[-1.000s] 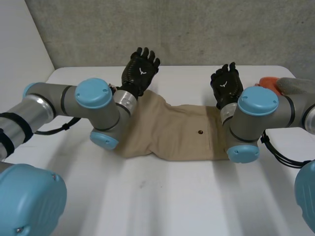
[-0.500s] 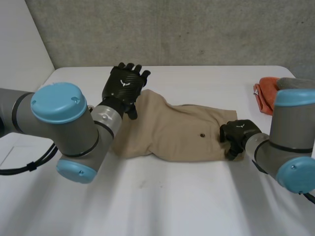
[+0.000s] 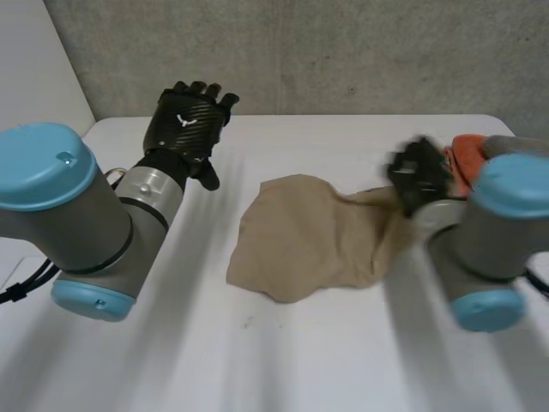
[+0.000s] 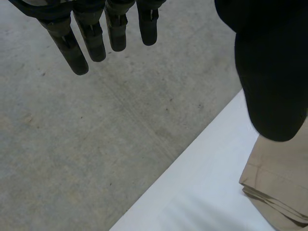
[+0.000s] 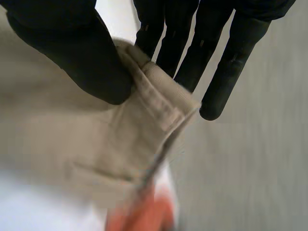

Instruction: Fold the laundry.

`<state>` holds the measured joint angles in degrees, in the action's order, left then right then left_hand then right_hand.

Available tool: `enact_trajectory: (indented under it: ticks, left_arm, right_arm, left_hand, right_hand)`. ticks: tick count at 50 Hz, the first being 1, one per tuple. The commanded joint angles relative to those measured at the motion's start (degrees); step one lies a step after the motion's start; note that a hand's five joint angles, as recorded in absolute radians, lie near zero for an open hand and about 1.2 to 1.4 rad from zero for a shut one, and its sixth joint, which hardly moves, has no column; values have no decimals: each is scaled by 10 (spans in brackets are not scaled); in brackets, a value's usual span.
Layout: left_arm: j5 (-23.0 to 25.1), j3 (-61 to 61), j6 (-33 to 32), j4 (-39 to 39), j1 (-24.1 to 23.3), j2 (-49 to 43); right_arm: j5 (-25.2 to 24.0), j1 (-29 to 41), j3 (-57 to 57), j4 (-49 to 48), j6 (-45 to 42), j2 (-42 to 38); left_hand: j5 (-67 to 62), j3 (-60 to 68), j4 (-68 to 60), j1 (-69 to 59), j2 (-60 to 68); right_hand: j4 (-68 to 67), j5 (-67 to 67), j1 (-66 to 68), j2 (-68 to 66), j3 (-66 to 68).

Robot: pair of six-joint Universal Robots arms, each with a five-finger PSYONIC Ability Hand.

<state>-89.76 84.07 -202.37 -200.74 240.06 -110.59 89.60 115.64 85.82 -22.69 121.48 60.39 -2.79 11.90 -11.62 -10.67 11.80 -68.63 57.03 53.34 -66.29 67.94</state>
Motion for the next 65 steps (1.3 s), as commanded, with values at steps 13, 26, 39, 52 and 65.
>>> enact_trajectory:
  ticks: [13, 26, 39, 52, 65]
  left_arm:
    - [-1, -4, 58, -6, 23, 7]
    - [89, -134, 118, 26, -56, -107]
    - [-83, -233, 124, 235, -111, -217]
    - [-111, -226, 116, 268, -85, -256]
    - [-27, -251, 78, 291, -62, -184]
  right_arm:
    - [-172, 122, -20, -39, 159, -27]
    - [-81, -5, -87, 192, 474, 43]
    - [-196, -7, -229, 282, 450, -85]
    - [-129, -3, -325, 375, 345, -214]
    - [-100, -5, -266, 357, 329, -100]
  left_hand:
    - [28, -19, 16, 7, -18]
    - [24, -15, 12, 3, -14]
    - [2, 7, -9, -19, 8]
    - [-1, 10, -13, -22, 11]
    - [9, 0, -3, -12, 1]
  right_hand:
    - [586, -570, -433, 563, -579]
    - [586, -570, -433, 563, -579]
    - [586, -570, -433, 563, -579]
    - [586, -570, -433, 563, -579]
    - [586, -570, -433, 563, -579]
